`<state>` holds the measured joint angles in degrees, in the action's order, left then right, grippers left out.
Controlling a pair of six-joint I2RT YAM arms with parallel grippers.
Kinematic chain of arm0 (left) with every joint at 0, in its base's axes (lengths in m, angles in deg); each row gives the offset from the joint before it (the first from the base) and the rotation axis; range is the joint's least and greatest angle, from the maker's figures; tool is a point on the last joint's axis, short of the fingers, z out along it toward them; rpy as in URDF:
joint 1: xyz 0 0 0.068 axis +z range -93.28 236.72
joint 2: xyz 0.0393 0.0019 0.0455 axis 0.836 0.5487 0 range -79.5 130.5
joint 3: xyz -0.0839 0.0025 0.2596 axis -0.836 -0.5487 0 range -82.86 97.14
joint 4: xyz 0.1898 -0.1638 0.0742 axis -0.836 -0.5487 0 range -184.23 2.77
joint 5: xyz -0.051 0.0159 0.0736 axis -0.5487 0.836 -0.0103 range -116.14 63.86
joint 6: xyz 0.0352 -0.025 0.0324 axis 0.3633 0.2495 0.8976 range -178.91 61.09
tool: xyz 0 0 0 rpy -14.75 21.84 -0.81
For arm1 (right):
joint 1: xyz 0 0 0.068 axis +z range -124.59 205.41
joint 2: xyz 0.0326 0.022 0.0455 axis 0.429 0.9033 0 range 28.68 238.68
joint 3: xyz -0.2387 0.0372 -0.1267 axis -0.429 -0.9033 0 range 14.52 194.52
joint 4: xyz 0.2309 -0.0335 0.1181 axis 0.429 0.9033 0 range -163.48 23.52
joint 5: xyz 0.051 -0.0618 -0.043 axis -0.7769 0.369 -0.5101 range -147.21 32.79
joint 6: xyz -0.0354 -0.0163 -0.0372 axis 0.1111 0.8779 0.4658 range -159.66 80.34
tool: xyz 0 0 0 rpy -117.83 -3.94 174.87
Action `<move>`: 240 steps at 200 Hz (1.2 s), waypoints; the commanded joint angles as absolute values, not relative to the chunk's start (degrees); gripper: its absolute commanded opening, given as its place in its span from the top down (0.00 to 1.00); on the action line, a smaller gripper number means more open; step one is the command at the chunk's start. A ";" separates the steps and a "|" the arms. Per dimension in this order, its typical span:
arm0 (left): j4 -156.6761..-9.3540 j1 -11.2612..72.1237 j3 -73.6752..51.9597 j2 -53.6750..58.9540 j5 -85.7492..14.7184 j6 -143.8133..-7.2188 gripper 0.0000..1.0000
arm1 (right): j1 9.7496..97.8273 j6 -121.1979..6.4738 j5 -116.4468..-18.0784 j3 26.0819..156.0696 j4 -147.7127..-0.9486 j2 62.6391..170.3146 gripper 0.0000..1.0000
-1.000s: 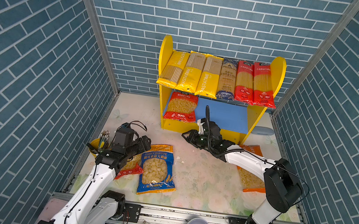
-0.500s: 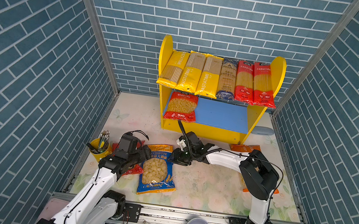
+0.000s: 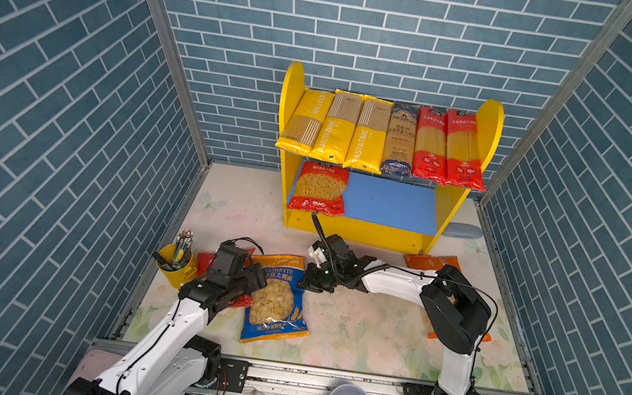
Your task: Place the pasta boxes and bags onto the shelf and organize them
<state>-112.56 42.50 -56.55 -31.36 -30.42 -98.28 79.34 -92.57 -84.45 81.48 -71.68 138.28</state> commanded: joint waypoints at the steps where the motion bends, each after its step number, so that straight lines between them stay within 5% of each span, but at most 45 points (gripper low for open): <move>1: -115.86 41.83 -54.34 -31.33 -27.92 -96.32 0.16 | 77.70 -93.01 -80.53 77.45 -71.06 133.16 1.00; 27: -119.26 39.23 -52.80 -31.02 -23.82 -95.04 0.17 | 76.62 -93.01 -83.27 75.71 -70.24 131.21 0.97; 45: -123.05 35.18 -50.87 -29.50 -19.38 -94.90 0.18 | 77.51 -94.19 -87.31 75.36 -71.20 131.95 0.63; 61: -125.95 31.65 -50.18 -28.65 -16.46 -95.77 0.18 | 79.01 -94.59 -89.32 75.51 -71.63 133.26 0.47; 115: -129.33 29.57 -52.46 -32.23 -12.67 -100.30 0.19 | 83.47 -95.01 -94.64 79.01 -73.55 140.31 0.39; 137: -129.07 29.59 -52.54 -30.86 -13.08 -100.11 0.19 | 84.09 -95.05 -96.03 80.16 -74.50 142.24 0.45; 181: -130.45 27.25 -52.34 -29.03 -12.97 -101.36 0.19 | 82.11 -93.87 -88.42 75.67 -71.75 136.03 0.89; 240: -130.19 24.20 -54.18 -27.64 -13.22 -103.65 0.27 | 74.90 -92.16 -81.80 65.39 -64.35 121.71 1.00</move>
<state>-129.36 25.19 -52.36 -28.33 -13.67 -102.33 77.81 -94.21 -87.69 69.39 -70.32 127.81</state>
